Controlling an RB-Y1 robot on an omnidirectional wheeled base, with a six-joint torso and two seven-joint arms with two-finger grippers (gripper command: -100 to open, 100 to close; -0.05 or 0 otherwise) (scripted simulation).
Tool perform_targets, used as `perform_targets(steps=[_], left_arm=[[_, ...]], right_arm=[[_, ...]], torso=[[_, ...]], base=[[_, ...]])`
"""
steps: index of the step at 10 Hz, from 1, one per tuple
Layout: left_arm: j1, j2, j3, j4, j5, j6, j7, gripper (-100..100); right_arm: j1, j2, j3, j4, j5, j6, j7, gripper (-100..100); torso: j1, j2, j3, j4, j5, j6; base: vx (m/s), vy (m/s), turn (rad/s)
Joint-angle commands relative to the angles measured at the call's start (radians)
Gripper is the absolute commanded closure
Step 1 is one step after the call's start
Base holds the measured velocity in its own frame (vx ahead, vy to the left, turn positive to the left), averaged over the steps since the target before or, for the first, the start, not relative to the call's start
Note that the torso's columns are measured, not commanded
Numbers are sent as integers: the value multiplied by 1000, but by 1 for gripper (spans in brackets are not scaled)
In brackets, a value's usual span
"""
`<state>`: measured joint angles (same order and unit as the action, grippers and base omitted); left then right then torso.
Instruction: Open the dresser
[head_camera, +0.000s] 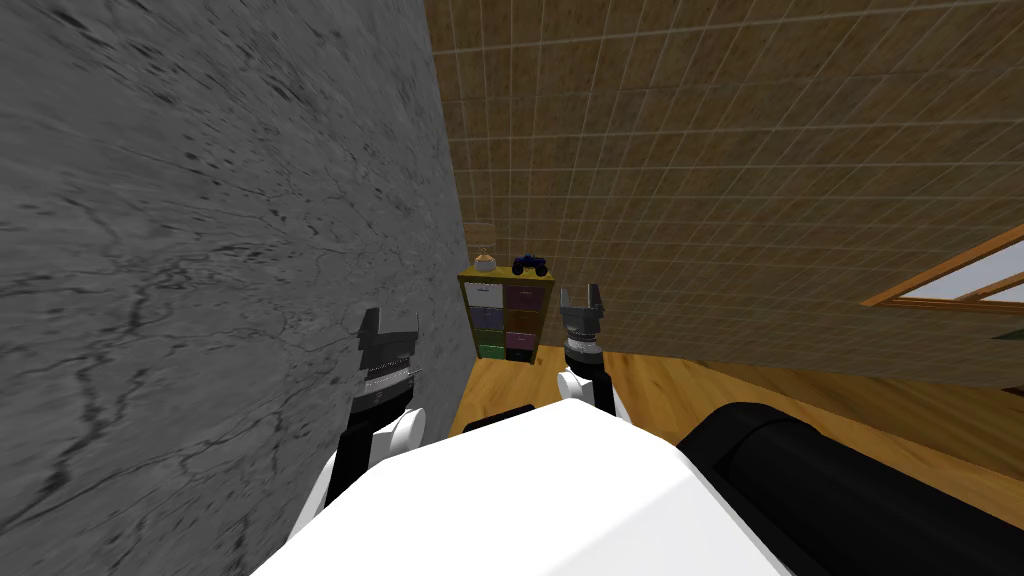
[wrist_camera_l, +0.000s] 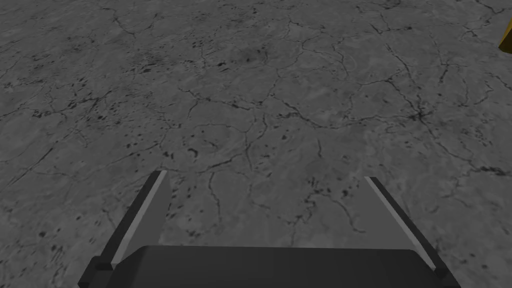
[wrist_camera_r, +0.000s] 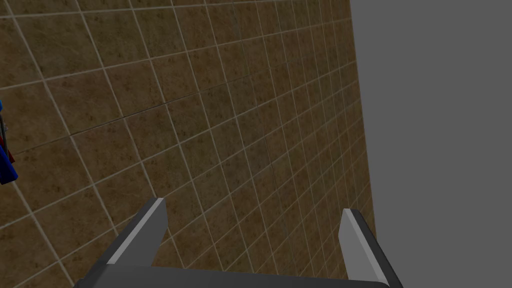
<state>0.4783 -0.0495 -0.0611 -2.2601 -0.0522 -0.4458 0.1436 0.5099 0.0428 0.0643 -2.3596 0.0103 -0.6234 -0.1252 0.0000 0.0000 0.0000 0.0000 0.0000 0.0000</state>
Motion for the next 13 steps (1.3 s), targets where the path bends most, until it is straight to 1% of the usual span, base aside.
perform_targets(steps=[1,3,9,10,11,13], left_arm=[[0,0,0,0,0,0,0,0],[0,0,0,0,0,0,0,0],[0,0,0,0,0,0,0,0],[-2,44,-1,-2,-1,9,-1,-100],[-3,75,-2,-4,-1,18,-1,-100],[-8,129,-5,-10,-2,44,-2,-100]], right_arm=[[0,0,0,0,0,0,0,0],[0,0,0,0,0,0,0,0],[0,0,0,0,0,0,0,0],[0,0,0,0,0,0,0,0],[0,0,0,0,0,0,0,0],[0,0,0,0,0,0,0,0]], torso=[[0,40,-82,41,0,0],[0,175,-351,176,0,0],[0,618,-1234,617,0,0],[0,691,-1382,691,0,0],[0,724,-1451,724,0,0],[0,735,-1476,736,0,0]], base=[[0,0,0],[0,0,0],[0,0,0],[19,-8,-15],[31,-18,-19],[48,-21,-26]])
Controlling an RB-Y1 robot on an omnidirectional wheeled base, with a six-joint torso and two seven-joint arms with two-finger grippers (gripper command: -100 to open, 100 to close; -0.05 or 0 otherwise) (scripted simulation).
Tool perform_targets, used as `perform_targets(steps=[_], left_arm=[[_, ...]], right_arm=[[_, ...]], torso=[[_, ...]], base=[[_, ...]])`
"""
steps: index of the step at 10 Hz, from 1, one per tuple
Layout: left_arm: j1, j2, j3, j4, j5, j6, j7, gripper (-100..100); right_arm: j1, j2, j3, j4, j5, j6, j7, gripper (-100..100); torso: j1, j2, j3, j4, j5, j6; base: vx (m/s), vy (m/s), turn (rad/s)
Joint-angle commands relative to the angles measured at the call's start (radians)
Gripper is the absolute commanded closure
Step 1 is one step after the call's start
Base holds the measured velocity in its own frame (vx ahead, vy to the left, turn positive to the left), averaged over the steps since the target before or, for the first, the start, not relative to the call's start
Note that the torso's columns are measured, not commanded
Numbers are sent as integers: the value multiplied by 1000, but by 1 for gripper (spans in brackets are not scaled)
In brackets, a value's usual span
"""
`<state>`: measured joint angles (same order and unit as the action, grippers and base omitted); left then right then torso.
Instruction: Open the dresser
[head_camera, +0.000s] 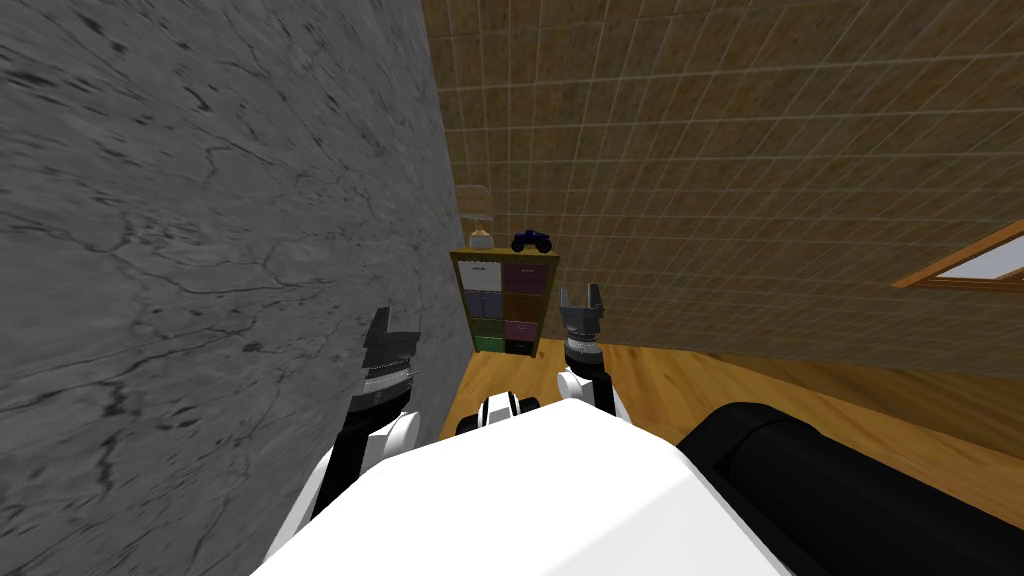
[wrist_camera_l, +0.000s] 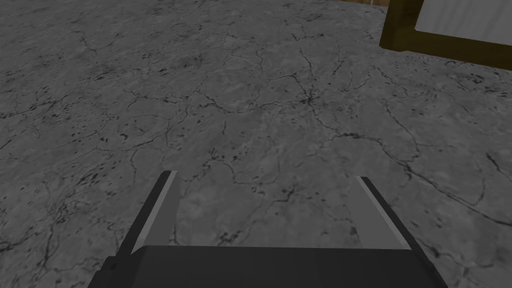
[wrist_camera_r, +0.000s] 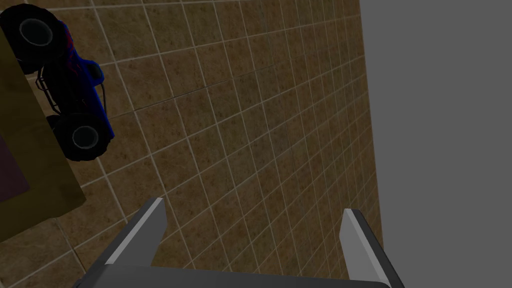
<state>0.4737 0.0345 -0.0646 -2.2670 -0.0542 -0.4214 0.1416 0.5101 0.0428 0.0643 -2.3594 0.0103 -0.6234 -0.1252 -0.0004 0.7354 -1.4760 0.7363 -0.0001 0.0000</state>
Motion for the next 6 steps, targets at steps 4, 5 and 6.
perform_targets(steps=[4,5,6], left_arm=[[-15,110,-9,-19,-5,94,-5,-100],[-19,119,-11,-24,-6,115,-6,-100],[-22,126,-14,-29,-7,136,-7,-100]], right_arm=[[0,0,0,0,0,0,0,0],[0,0,0,0,0,0,0,0],[0,0,0,0,0,0,0,0]], torso=[[0,1,-1,1,0,0],[-1,1,-1,1,0,0],[0,2,0,1,0,0]], base=[[79,-25,-40],[97,-37,-41],[87,-33,-45]])
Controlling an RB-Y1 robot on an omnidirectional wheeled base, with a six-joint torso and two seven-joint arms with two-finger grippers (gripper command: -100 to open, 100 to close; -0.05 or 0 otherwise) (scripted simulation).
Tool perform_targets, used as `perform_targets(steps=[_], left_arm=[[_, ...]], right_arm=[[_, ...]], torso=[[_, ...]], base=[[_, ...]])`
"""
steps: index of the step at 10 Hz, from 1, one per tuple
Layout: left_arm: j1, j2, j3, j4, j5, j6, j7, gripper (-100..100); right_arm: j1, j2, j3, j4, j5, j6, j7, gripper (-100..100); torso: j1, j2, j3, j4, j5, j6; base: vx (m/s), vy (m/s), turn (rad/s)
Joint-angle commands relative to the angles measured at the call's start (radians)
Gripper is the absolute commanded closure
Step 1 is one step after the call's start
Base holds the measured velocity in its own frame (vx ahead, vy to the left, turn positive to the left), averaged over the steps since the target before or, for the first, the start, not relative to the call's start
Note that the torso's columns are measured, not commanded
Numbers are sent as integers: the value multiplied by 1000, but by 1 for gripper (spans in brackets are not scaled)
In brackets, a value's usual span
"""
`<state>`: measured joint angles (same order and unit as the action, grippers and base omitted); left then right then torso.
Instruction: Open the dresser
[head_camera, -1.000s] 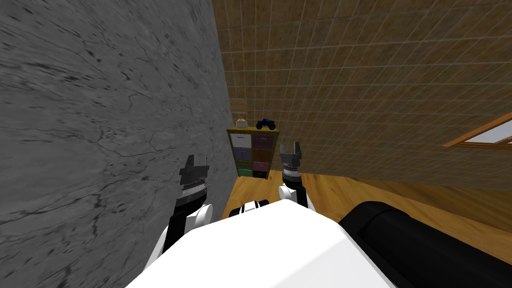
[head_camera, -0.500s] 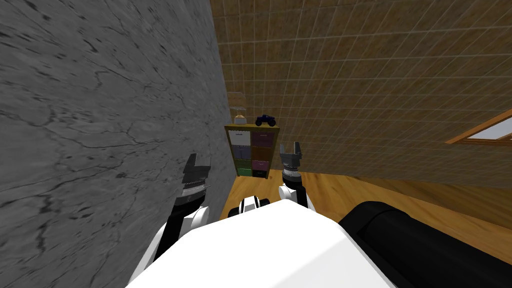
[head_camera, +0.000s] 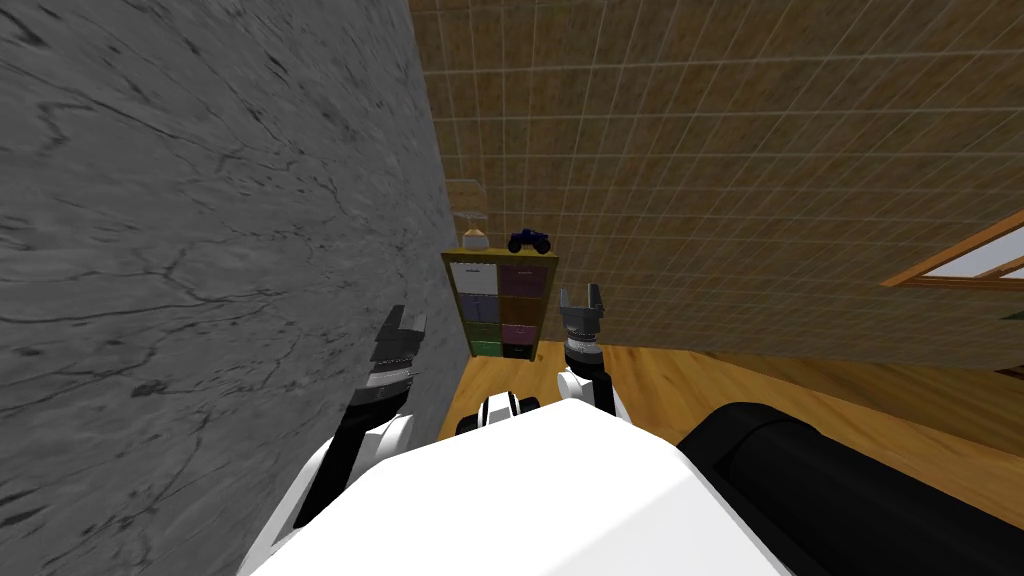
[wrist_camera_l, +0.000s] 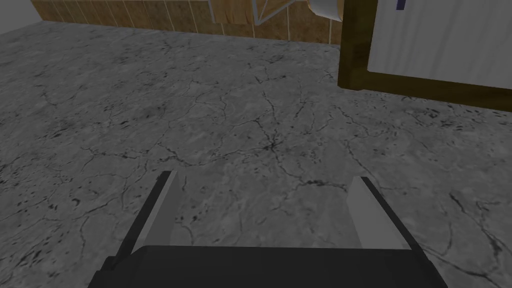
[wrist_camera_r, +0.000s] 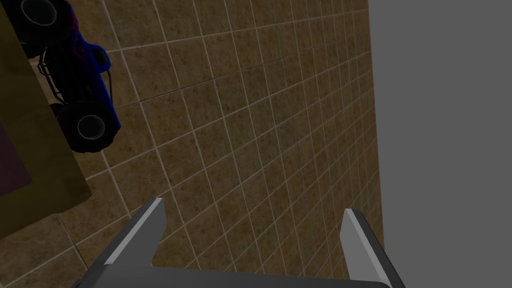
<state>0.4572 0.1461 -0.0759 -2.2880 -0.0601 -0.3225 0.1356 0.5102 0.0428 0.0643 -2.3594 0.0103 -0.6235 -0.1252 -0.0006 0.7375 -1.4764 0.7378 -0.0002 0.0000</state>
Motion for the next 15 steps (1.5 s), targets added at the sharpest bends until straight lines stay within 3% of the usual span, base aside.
perform_targets(steps=[1,15], left_arm=[[-9,20,-5,-14,-2,59,-2,-100],[-51,11,-33,-79,-17,321,-16,-100]], right_arm=[[0,0,0,0,0,0,0,0],[0,0,0,0,0,0,0,0]], torso=[[1,1,1,0,0,0],[1,0,0,0,0,0]], base=[[87,-28,-45],[81,-25,-39]])
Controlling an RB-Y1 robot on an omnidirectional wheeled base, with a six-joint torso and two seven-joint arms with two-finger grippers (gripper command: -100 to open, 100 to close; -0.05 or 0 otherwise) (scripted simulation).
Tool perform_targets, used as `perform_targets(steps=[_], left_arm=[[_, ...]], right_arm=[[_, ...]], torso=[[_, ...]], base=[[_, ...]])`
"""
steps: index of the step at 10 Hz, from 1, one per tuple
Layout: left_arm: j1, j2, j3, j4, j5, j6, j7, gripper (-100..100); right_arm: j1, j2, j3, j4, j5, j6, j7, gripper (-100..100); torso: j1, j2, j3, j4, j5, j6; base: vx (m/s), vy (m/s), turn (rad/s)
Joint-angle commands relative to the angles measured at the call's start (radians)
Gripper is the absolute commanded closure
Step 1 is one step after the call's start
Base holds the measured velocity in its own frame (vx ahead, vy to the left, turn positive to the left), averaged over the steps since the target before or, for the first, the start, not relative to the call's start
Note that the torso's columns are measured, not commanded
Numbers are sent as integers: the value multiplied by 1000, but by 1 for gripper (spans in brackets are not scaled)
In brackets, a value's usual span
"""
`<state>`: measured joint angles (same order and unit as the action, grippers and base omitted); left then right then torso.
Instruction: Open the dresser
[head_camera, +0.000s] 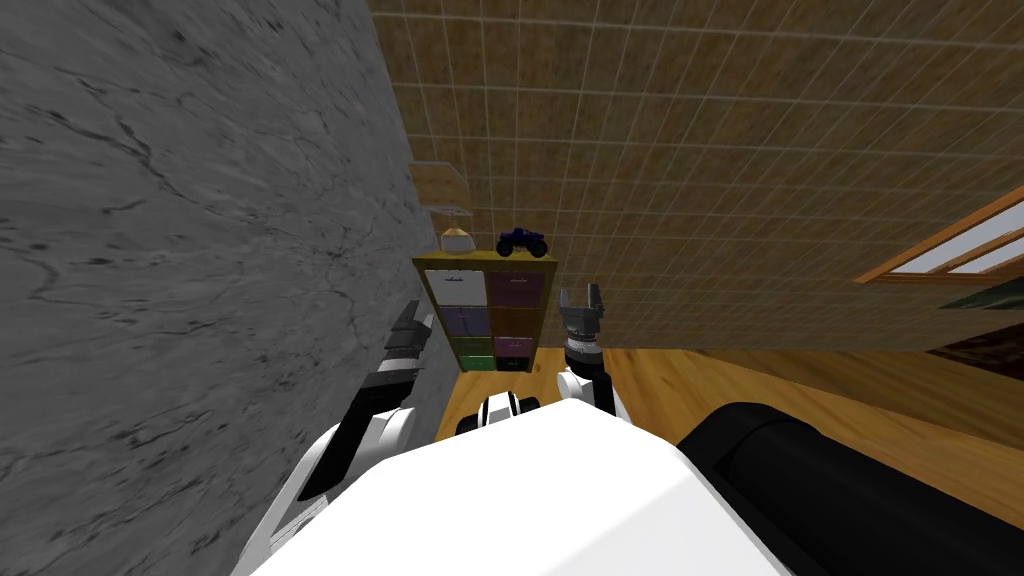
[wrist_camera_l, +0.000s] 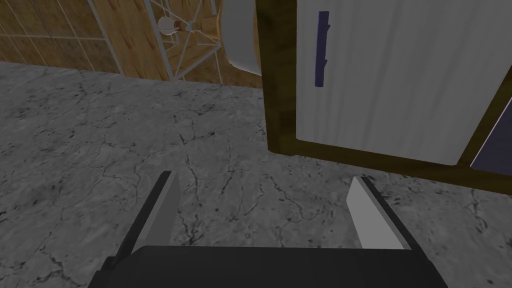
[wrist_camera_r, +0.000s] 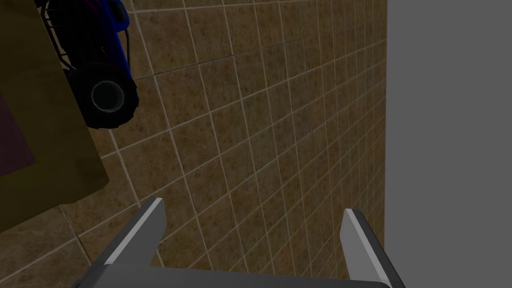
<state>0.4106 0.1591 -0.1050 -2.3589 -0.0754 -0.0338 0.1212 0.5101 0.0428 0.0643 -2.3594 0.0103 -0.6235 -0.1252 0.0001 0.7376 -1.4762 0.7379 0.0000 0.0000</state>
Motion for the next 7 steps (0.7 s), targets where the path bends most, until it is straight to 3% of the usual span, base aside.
perform_targets(steps=[1,7], left_arm=[[-8,-3,-5,-13,-3,51,-3,-100],[-28,-12,-20,-50,-10,181,-10,-100]], right_arm=[[0,0,0,0,0,0,0,0],[0,0,0,0,0,0,0,0]], torso=[[0,0,0,0,0,0],[0,0,0,0,0,0]], base=[[85,-31,-45],[92,-26,-46]])
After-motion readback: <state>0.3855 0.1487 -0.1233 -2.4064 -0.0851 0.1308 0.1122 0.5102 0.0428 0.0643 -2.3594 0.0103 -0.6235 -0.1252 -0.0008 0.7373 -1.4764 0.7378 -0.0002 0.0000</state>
